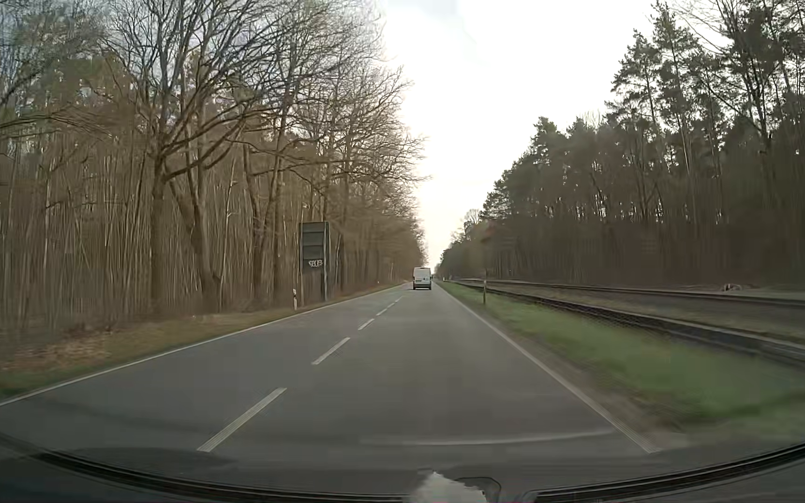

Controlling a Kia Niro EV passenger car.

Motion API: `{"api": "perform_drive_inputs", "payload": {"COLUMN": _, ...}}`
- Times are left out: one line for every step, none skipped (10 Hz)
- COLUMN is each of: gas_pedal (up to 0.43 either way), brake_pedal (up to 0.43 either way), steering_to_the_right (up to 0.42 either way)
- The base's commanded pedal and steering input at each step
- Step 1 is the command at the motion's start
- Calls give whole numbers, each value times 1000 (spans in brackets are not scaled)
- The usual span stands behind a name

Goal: Follow the waypoints while adhering to traffic rules and regulations

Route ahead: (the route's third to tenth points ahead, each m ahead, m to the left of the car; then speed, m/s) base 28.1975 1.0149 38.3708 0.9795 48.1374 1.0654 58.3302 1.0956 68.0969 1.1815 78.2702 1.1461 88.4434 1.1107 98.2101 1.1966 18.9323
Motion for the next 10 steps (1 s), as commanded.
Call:
{"api": "perform_drive_inputs", "payload": {"gas_pedal": 169, "brake_pedal": 0, "steering_to_the_right": -2}}
{"api": "perform_drive_inputs", "payload": {"gas_pedal": 169, "brake_pedal": 0, "steering_to_the_right": -2}}
{"api": "perform_drive_inputs", "payload": {"gas_pedal": 169, "brake_pedal": 0, "steering_to_the_right": -2}}
{"api": "perform_drive_inputs", "payload": {"gas_pedal": 169, "brake_pedal": 0, "steering_to_the_right": -2}}
{"api": "perform_drive_inputs", "payload": {"gas_pedal": 169, "brake_pedal": 0, "steering_to_the_right": -2}}
{"api": "perform_drive_inputs", "payload": {"gas_pedal": 169, "brake_pedal": 0, "steering_to_the_right": -2}}
{"api": "perform_drive_inputs", "payload": {"gas_pedal": 169, "brake_pedal": 0, "steering_to_the_right": -3}}
{"api": "perform_drive_inputs", "payload": {"gas_pedal": 169, "brake_pedal": 0, "steering_to_the_right": -3}}
{"api": "perform_drive_inputs", "payload": {"gas_pedal": 169, "brake_pedal": 0, "steering_to_the_right": -3}}
{"api": "perform_drive_inputs", "payload": {"gas_pedal": 169, "brake_pedal": 0, "steering_to_the_right": -3}}
